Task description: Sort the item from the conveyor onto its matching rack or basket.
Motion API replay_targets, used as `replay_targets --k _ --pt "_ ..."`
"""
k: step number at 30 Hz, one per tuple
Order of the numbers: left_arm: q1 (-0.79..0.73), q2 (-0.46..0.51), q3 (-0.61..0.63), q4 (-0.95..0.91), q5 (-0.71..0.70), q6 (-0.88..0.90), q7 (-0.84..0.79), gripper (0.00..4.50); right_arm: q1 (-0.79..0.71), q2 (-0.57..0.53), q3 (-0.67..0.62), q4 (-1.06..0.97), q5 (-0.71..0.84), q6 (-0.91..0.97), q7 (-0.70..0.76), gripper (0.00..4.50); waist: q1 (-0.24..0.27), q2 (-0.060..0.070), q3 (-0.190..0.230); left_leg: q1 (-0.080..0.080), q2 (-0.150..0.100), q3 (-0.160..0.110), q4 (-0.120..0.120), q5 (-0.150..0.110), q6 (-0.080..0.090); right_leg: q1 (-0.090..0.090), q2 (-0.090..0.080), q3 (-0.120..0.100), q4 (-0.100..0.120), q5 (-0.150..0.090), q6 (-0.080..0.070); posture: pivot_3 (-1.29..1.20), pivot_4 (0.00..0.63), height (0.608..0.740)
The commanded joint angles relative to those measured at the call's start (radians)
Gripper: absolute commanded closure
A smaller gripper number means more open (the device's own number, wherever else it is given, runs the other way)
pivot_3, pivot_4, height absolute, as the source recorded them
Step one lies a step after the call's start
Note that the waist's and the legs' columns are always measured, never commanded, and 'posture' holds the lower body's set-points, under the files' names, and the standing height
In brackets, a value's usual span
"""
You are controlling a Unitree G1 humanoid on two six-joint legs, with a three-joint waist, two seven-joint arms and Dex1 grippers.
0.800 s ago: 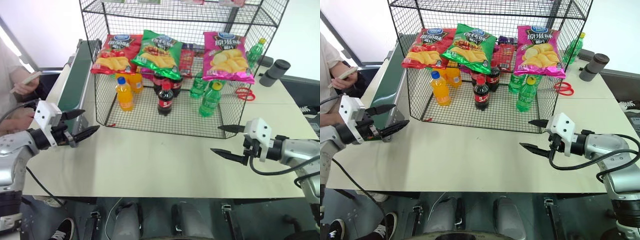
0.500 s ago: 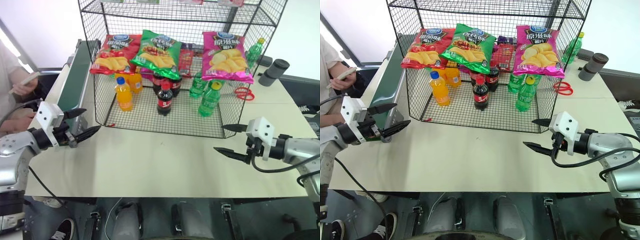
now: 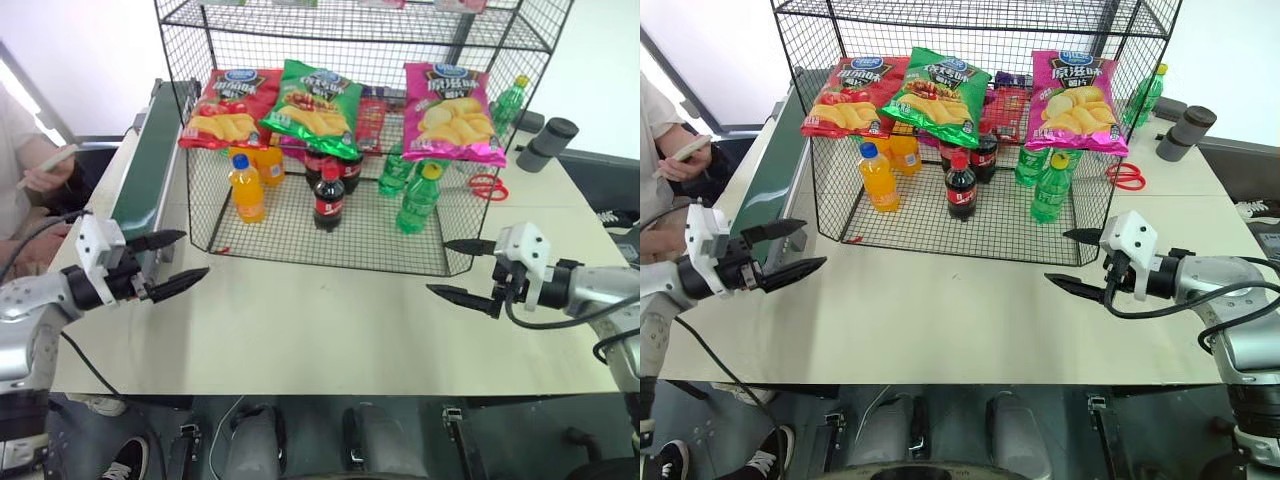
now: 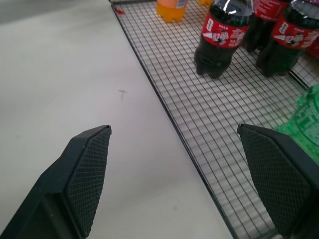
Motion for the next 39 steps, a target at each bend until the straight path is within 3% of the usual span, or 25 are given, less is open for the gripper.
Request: replay_targets --k 1,39 --pt "-0.014 0.003 0.022 0.003 -0.008 -0.039 -0.011 0.00 -0.016 0.006 -0.019 -0.016 -0.011 -0.040 -0.017 0.27 0.000 0.000 0.000 0.000 0.000 0.000 0.000 0.000 0.000 0.000 0.000 0.000 0.000 0.000 0.000 0.00 0.150 0.740" --pt "-0.035 0.004 -0.004 0.064 0.045 -0.160 -0.029 0.00 -0.024 0.032 0.033 0.007 -0.129 -0.188 -0.051 0.27 -0.002 0.000 0.000 0.000 0.000 0.002 0.000 0.000 0.000 0.000 0.000 0.000 0.001 0.000 0.000 0.00 0.150 0.740"
